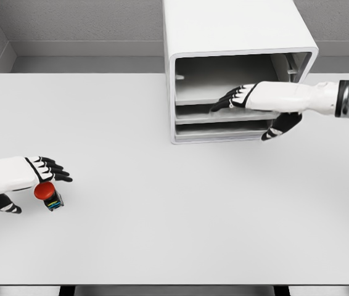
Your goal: Slide open multi-storey tabletop storage cabinets and put open load switch and slide close multi-storey tabletop storage cabinets
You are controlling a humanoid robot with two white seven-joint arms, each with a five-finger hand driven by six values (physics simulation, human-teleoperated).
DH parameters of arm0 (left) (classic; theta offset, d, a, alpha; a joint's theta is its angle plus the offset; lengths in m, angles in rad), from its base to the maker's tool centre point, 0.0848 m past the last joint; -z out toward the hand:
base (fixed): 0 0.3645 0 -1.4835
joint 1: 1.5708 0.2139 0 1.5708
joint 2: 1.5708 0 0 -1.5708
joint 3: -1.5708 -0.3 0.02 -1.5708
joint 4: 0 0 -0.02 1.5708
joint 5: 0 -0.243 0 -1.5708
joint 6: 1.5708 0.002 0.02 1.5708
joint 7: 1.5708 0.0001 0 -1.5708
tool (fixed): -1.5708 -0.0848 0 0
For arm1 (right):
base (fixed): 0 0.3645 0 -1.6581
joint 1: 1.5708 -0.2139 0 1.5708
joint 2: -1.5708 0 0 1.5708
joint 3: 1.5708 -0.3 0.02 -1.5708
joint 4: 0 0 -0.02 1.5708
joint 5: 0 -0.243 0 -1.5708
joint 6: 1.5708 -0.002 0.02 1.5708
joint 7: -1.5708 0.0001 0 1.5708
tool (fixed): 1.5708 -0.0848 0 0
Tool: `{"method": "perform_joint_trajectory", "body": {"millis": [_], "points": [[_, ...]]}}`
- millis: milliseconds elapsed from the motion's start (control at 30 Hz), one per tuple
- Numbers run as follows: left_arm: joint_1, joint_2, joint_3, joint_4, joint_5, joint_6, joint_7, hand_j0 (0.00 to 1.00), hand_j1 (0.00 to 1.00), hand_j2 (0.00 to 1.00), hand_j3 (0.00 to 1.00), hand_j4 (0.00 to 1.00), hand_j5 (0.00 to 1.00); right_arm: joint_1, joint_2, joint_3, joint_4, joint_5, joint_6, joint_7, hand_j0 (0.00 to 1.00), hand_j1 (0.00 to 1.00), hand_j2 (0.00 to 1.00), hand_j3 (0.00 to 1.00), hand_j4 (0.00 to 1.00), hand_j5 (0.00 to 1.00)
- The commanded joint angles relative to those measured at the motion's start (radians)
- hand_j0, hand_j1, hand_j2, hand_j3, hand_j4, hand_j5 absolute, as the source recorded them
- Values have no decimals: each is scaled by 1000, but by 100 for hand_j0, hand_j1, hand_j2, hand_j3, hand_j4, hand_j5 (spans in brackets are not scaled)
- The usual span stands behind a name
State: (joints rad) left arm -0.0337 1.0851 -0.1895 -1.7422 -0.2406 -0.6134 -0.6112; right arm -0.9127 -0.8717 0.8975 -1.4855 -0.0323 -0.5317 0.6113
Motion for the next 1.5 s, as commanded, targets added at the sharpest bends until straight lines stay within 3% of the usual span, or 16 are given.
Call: {"method": "perform_joint_trajectory", "body": {"millis": [0,433,633,1267,1300,1367,1467], "points": [[0,-1,-1,1,6,3,0,100,100,100,100,100,100,0,13,-2,5,-6,88,0,100,100,100,100,100,100],[2,-31,-2,12,-8,3,31,100,100,100,100,100,100,-18,36,-3,7,-11,251,0,100,100,100,100,100,100],[-5,-70,-4,38,-82,3,31,100,100,100,100,100,100,-31,49,-3,8,41,253,0,100,100,100,100,100,100],[-5,-83,-25,39,-66,3,33,100,100,100,100,100,100,-40,59,-2,-64,193,228,0,100,100,100,100,100,100],[-5,-83,-25,41,-68,3,33,86,86,86,86,86,86,-38,59,-2,-68,193,228,0,100,100,100,100,100,100],[-3,-83,-27,41,-71,3,34,78,78,78,78,78,78,-37,57,-2,-75,193,226,0,100,100,100,100,100,100],[0,-79,-27,41,-66,3,34,59,59,59,59,59,59,-35,59,-2,-75,227,228,0,100,100,100,100,100,100]]}}
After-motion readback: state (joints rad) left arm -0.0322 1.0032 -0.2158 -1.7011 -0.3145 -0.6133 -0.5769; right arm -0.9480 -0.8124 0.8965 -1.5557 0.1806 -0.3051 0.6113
